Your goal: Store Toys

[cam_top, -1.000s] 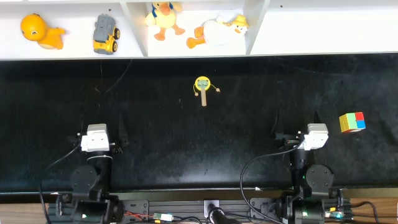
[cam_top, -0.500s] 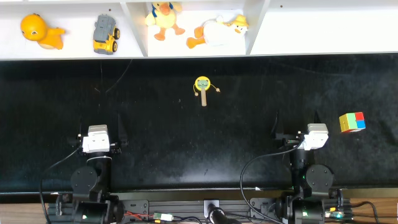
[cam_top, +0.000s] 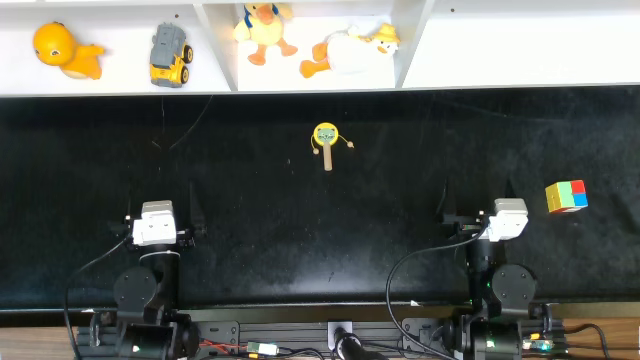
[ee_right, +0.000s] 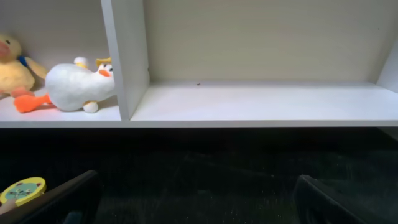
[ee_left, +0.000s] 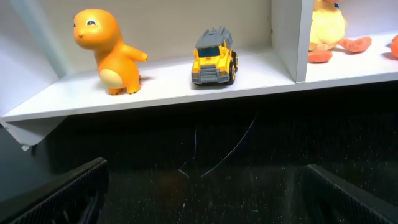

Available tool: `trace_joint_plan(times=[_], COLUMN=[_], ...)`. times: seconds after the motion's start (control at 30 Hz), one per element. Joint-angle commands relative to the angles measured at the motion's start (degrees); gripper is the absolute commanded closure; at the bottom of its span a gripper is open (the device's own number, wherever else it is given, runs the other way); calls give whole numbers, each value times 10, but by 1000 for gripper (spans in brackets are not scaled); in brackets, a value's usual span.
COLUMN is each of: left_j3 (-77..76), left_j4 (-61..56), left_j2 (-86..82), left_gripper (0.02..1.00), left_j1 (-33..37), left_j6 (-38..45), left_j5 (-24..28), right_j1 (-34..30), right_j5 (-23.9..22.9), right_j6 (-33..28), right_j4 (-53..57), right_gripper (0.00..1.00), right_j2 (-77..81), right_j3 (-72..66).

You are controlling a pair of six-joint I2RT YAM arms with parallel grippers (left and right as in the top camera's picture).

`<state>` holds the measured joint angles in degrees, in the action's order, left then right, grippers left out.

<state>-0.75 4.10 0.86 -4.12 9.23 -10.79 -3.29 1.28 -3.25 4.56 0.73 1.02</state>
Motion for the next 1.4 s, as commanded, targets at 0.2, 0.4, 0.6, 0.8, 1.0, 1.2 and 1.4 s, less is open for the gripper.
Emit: trace_joint_plan(times=[0.2,0.4,0.6,0.8,1.0,1.2,1.4], left_j3=[3,3,3,3,3,3,3], left_j4=[-2,-2,-2,-2,-2,-2,-2], left_j2=[-7,-7,-7,-7,-7,-7,-7], left_gripper=[20,20,20,20,20,20,20], left_j1=[-2,-2,-2,-2,-2,-2,-2], left_j6=[8,8,8,8,8,8,8], left_j5=[-9,-9,-9,-9,-9,-9,-9], right_j1=[-1,0,30,75,181,278,377], right_j5=[2,2,1,-68,-174,-278,-372], right_j6=[-1,-1,-1,92,185,262,287], right_j4=[-2,-2,-2,-5,-7,-7,26], right_gripper=[5,5,5,7,5,5,5], right_j2=[-5,-5,11,55,94,174,301], right_j3=[-8,-7,-7,-7,2,44,145])
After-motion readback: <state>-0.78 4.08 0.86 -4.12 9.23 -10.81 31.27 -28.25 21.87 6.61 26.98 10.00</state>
